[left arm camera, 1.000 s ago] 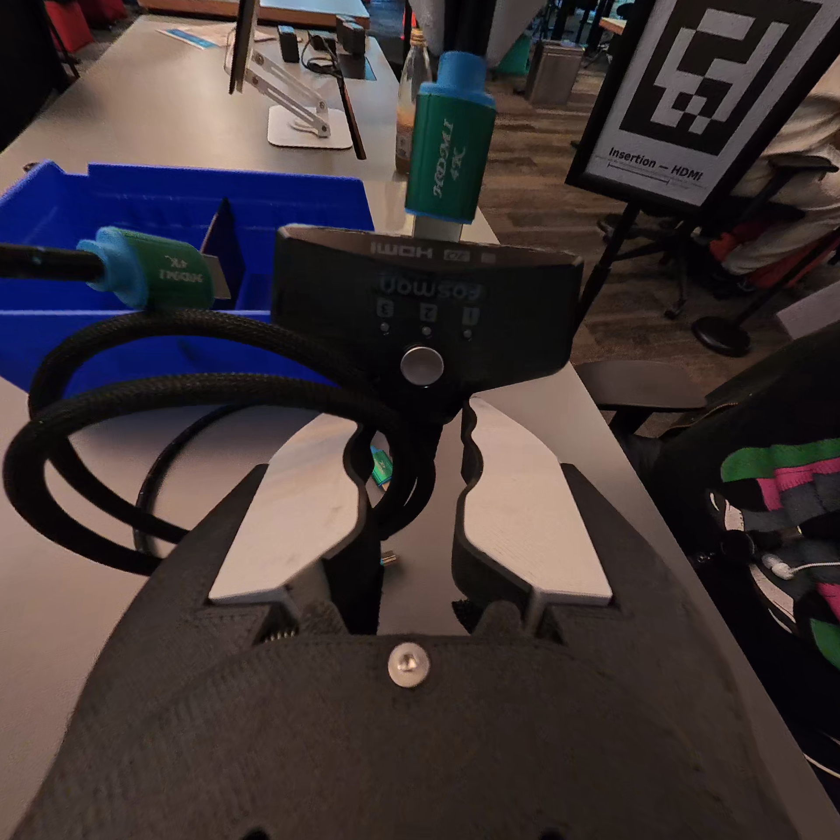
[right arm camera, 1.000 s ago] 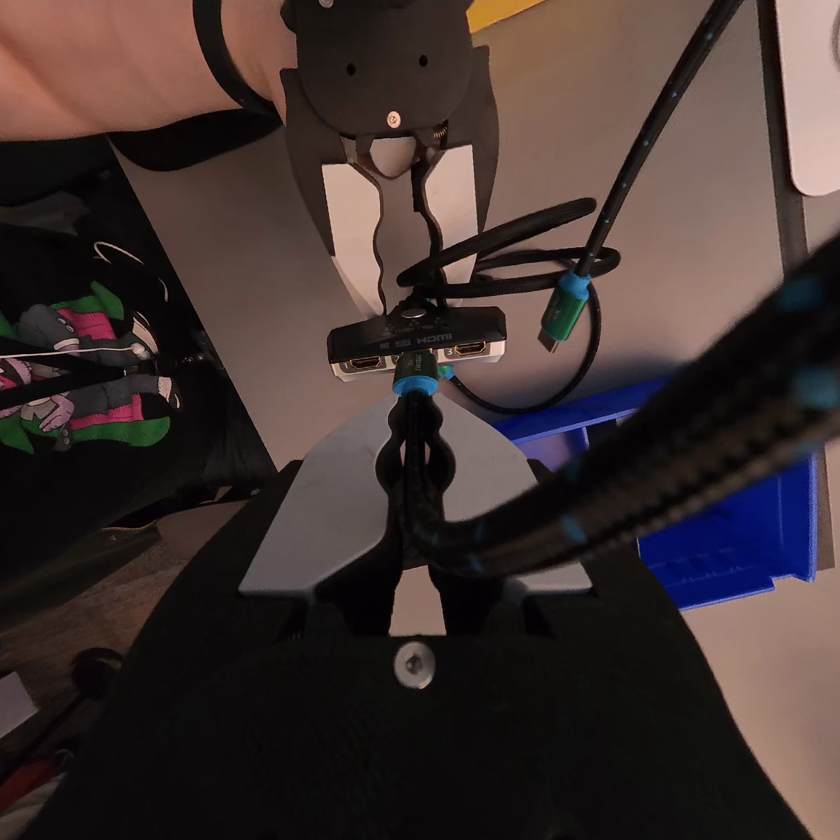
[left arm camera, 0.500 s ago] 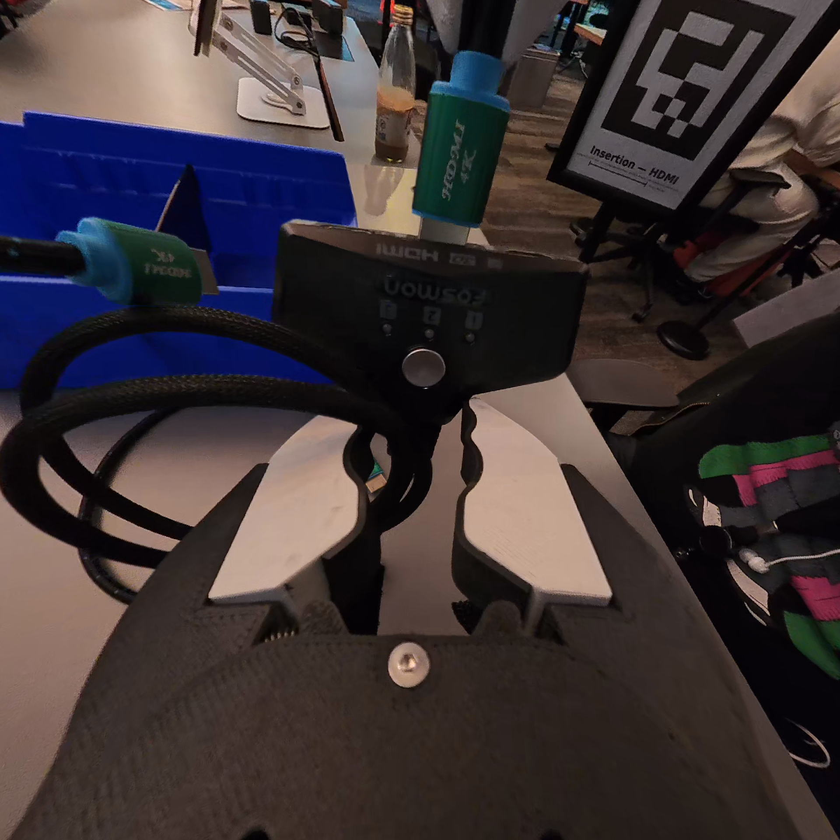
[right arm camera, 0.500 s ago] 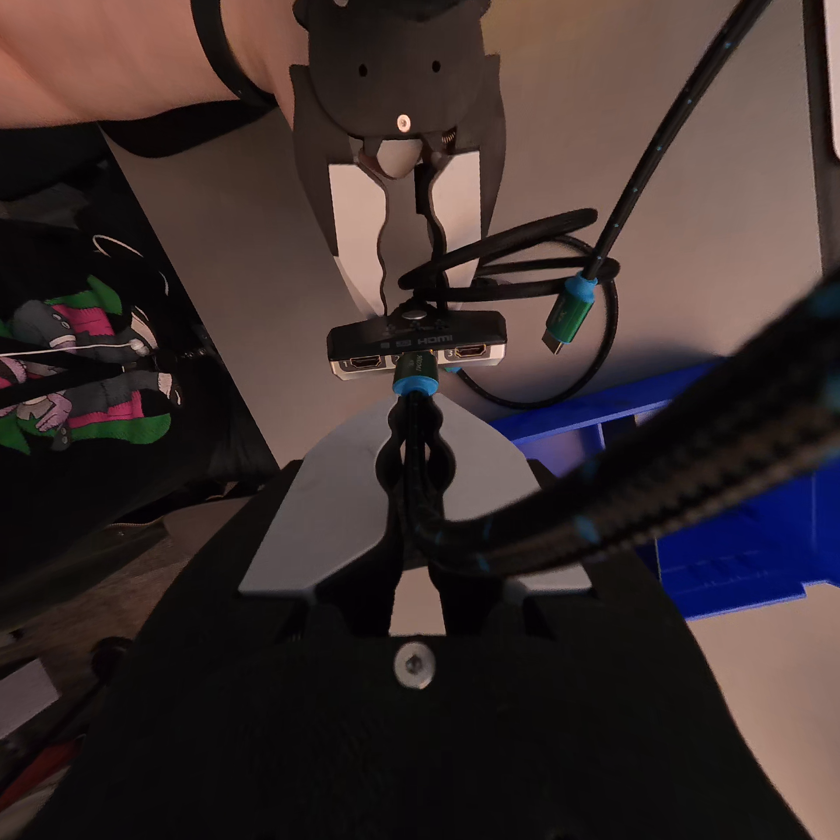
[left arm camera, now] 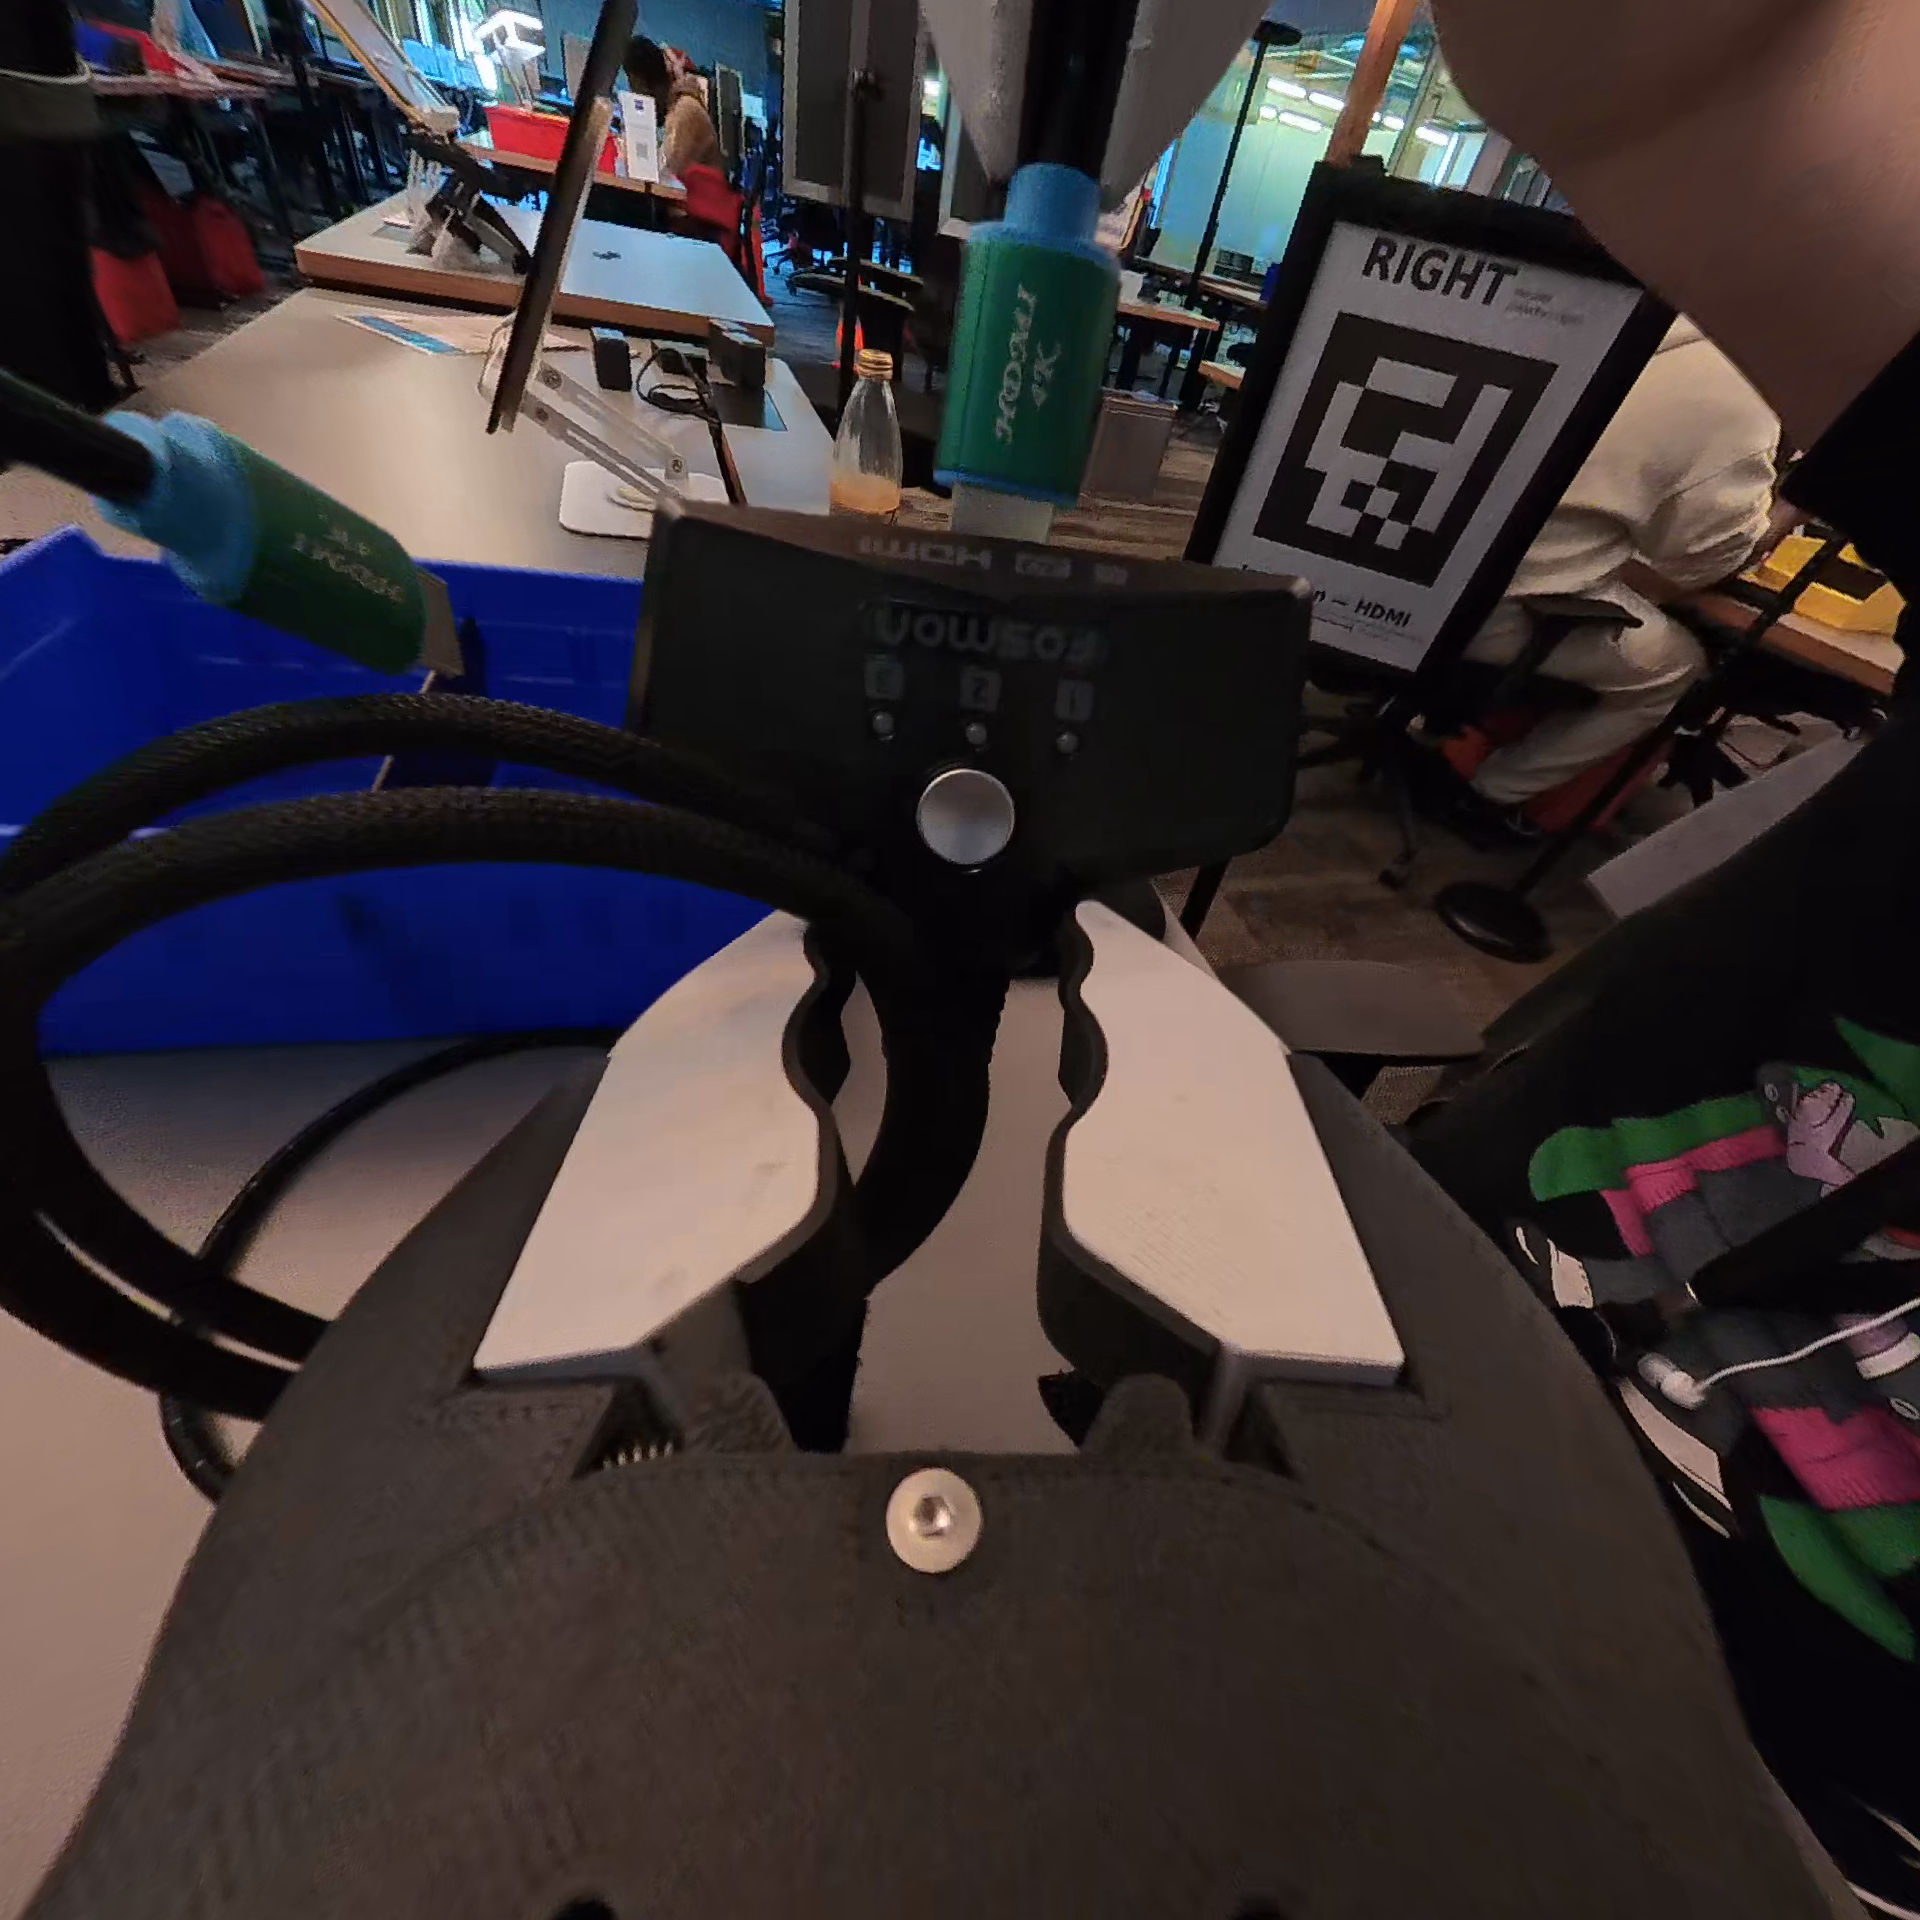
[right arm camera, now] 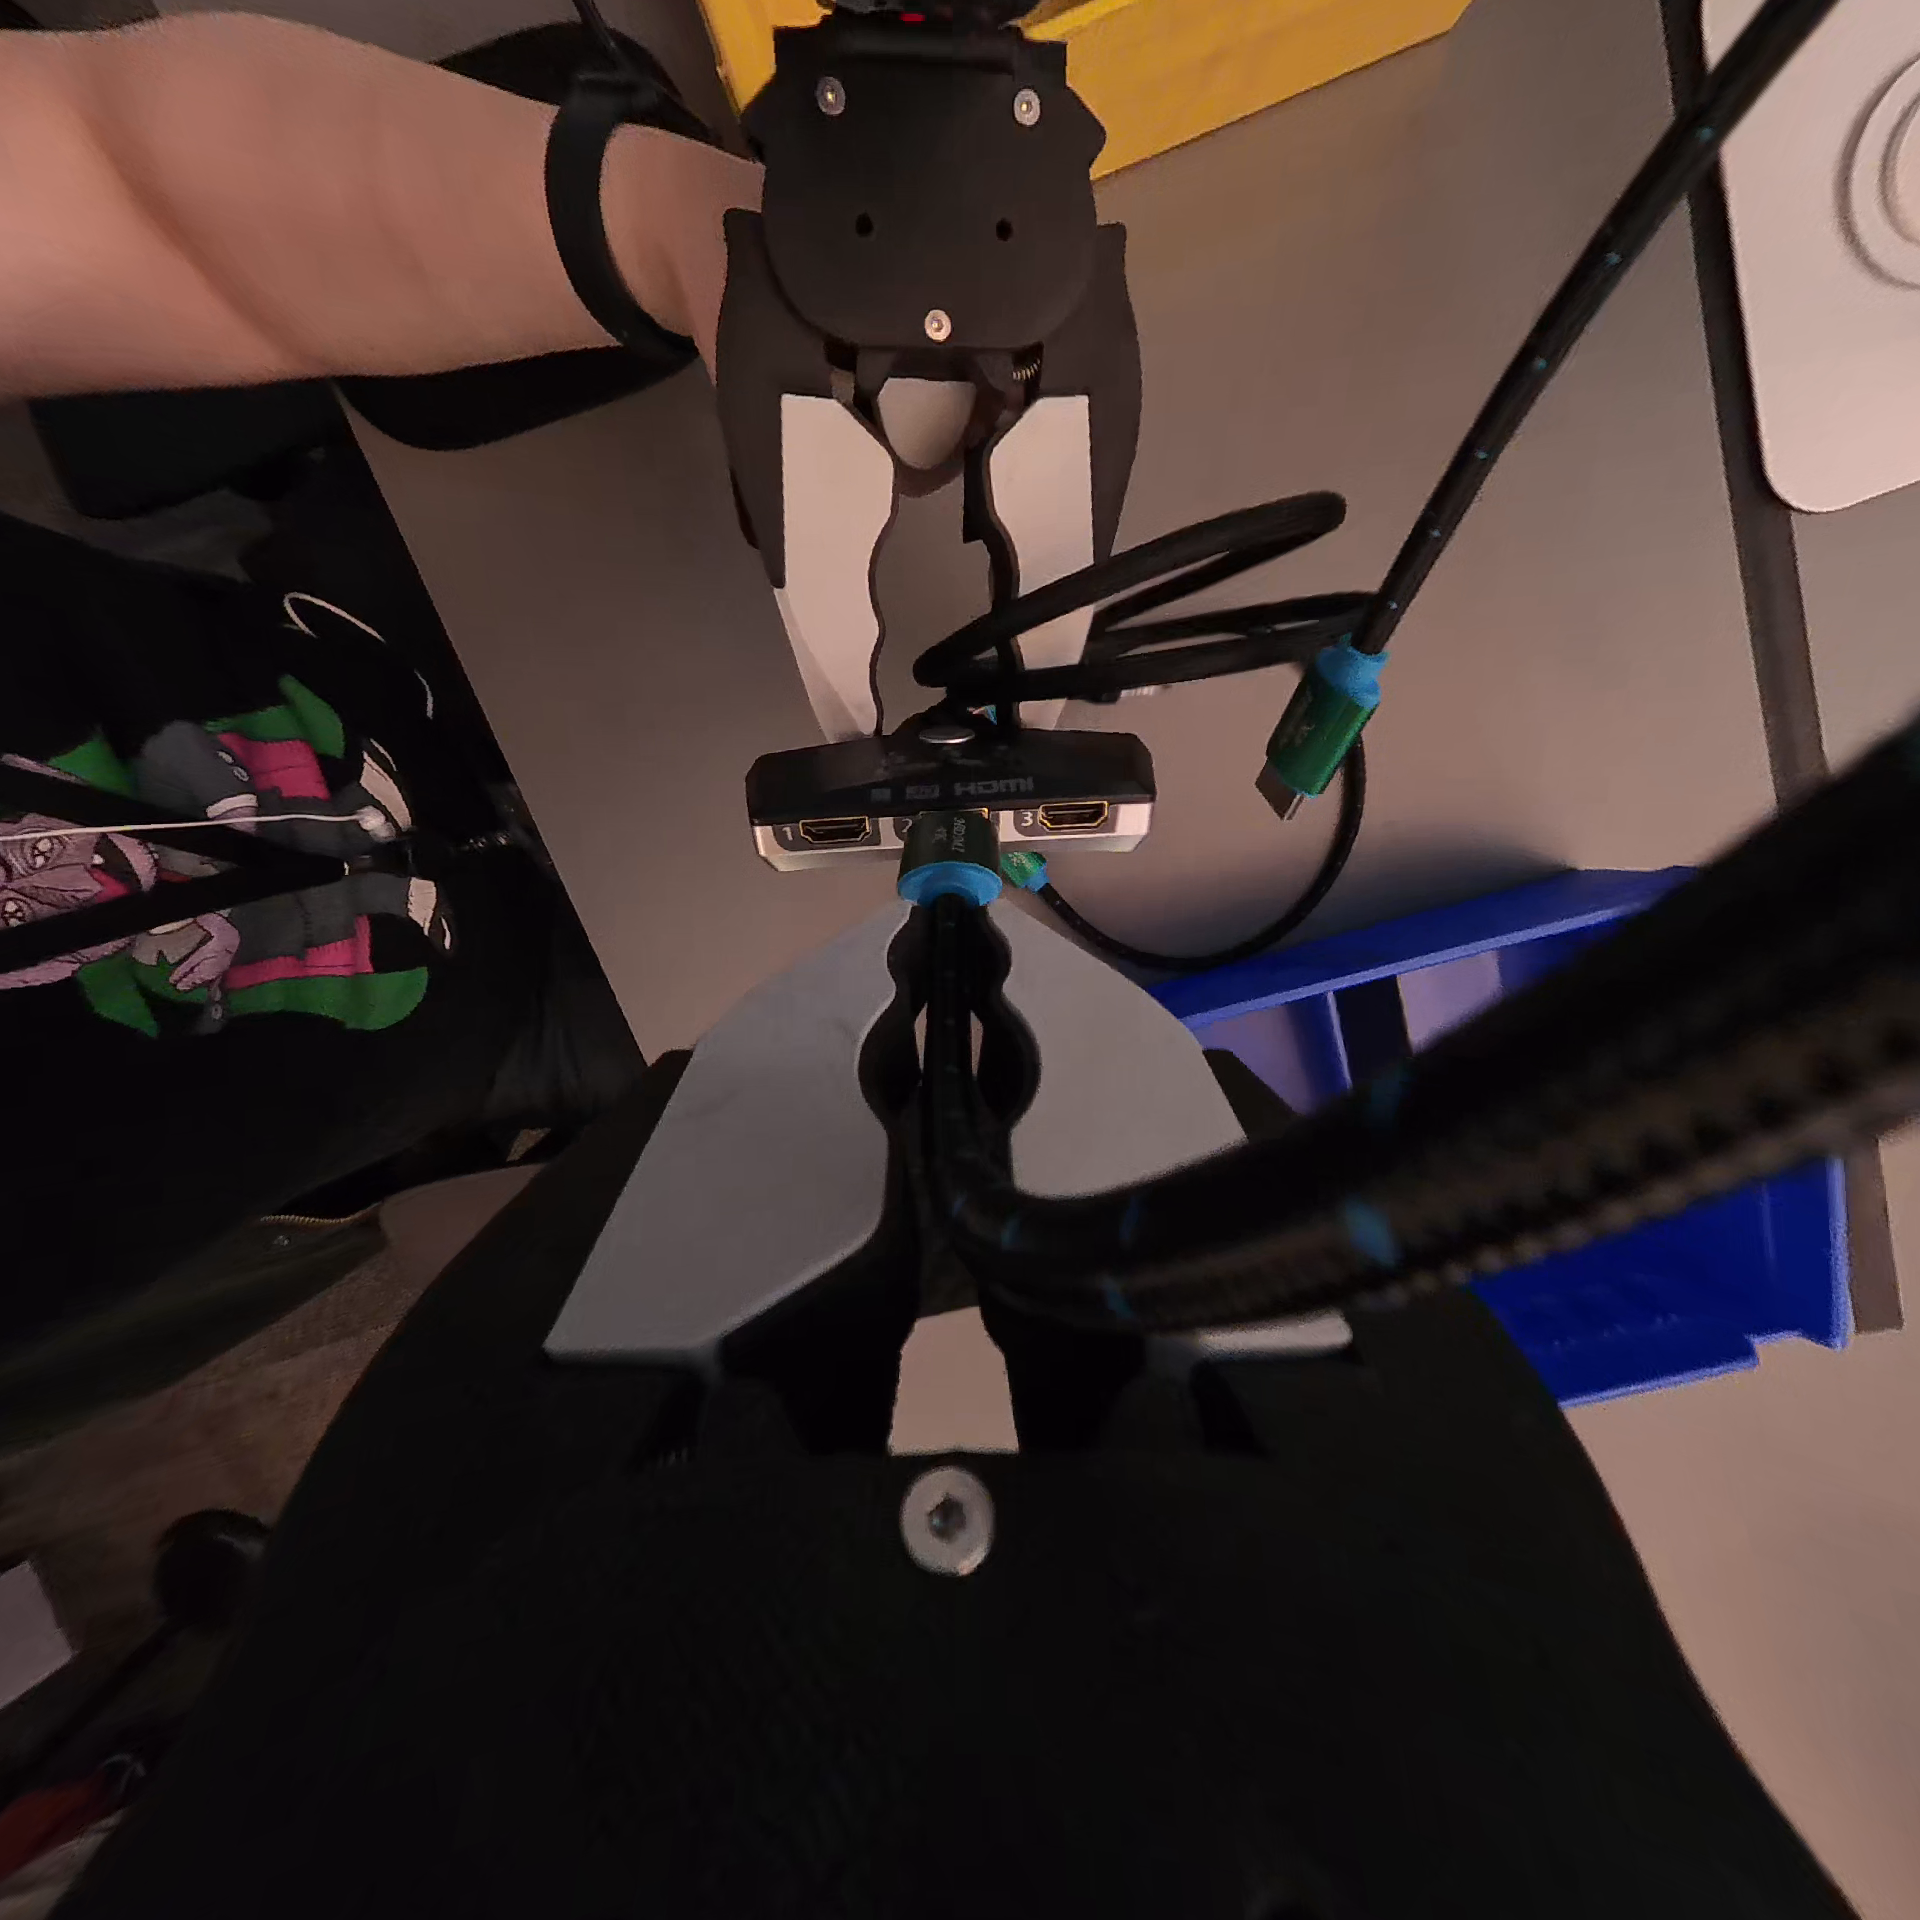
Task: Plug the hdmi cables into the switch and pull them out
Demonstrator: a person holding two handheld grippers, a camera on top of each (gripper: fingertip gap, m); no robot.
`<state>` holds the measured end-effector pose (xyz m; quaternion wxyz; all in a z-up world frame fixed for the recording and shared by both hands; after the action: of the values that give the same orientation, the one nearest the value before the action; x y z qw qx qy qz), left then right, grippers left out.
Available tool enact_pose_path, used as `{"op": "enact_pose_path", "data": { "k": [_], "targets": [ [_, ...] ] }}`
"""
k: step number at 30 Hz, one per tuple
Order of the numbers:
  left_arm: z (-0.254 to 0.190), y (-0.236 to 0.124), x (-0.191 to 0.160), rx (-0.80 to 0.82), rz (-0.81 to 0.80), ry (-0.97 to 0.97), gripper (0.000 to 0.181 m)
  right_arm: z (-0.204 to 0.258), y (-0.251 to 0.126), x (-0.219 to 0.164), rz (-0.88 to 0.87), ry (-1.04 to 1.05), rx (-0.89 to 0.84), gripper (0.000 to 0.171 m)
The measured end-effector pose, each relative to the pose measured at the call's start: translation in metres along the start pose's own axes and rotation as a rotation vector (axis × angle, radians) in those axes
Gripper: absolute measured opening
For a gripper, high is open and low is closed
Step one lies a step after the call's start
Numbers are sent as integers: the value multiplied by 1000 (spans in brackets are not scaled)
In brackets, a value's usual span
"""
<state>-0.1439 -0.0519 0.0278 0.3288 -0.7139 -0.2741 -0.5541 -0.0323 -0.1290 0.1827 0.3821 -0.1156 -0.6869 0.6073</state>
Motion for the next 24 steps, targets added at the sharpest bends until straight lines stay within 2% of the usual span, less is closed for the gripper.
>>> {"op": "enact_pose_path", "data": {
  "k": [7, 11, 12, 13, 15, 18, 24],
  "targets": [
    [0, 7, 0, -22, -82, -45, 46, 9, -8, 4, 1, 3, -37, 8],
    [4, 20, -11, -58, -174, -131, 72, 10, -7, -2, -3, 11, -31, 8],
    [2, 25, -14, -79, -158, -140, 73, 10, -4, -5, 3, 19, -19, 8],
    [0, 31, -15, -92, -129, -132, 71, 10, -1, -9, 16, 24, -11, 8],
    [-5, 39, -17, -76, -51, -63, 41, 10, 6, -16, 40, 28, 8, 8],
    [-7, 42, -15, 16, 7, -5, 39, 8, 7, -19, 25, 30, 2, 9],
    [-8, 28, -11, 65, -81, 45, 39, 11, -1, -21, -62, -35, -26, 9]
  ]
}}
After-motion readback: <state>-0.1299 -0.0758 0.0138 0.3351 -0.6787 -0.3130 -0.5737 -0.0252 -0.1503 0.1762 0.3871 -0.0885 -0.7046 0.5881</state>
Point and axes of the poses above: each gripper's, where its closed fingertips meet, y out along the fingers, x out of its top, z = x × y across the jaws, the point moved 9 cm from there along -y, back along the fingers, and after that the axes turned 1 degree about -z, right-handed, at the moved point
